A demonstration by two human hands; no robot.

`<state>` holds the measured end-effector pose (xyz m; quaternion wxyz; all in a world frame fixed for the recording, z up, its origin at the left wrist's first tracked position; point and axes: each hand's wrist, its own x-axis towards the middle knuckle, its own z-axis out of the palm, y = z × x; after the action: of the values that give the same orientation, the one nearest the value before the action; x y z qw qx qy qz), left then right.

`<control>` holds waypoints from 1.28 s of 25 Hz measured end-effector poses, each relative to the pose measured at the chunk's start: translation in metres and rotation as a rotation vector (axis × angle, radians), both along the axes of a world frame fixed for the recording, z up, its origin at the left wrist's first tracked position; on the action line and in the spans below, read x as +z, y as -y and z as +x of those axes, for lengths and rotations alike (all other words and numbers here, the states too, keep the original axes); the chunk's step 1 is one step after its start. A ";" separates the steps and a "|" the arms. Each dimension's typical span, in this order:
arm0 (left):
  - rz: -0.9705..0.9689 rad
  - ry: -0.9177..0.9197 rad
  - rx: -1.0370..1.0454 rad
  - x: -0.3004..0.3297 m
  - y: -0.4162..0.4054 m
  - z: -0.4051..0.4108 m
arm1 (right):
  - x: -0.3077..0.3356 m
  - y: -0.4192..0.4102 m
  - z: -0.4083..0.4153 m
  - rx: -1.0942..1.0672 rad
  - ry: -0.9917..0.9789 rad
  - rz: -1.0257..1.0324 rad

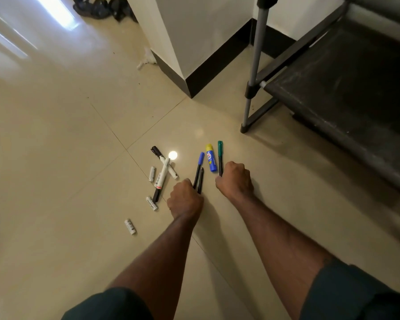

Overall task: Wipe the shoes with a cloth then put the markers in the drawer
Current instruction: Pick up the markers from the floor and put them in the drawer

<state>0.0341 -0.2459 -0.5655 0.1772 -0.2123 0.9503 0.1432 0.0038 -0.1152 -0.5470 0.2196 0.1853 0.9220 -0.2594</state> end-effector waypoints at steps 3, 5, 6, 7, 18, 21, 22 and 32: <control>0.103 -0.071 0.042 -0.003 0.004 0.002 | -0.001 -0.004 0.003 -0.024 -0.003 -0.021; 0.166 -0.124 0.083 -0.004 0.007 0.006 | -0.002 -0.011 0.006 -0.049 0.000 -0.058; 0.187 -0.135 0.109 -0.004 0.007 0.009 | -0.003 -0.016 0.008 -0.049 0.001 -0.075; 0.209 -0.139 0.138 -0.002 0.007 0.013 | -0.003 -0.021 0.009 -0.042 0.006 -0.086; 0.324 -0.144 0.249 0.021 -0.022 0.038 | 0.040 -0.065 0.022 0.037 0.061 -0.150; 0.466 -0.135 0.251 0.051 -0.040 0.029 | 0.078 -0.083 0.031 0.043 0.098 -0.172; 0.514 -0.129 0.231 0.065 -0.046 0.026 | 0.095 -0.089 0.033 0.037 0.088 -0.178; 0.565 0.180 -0.402 0.300 -0.068 0.044 | 0.323 -0.144 0.140 -0.004 -0.033 -0.088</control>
<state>0.0781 -0.1777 -0.2658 0.3366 0.0244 0.8765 0.3434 0.1441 0.0285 -0.2240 0.2119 0.1727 0.9128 -0.3033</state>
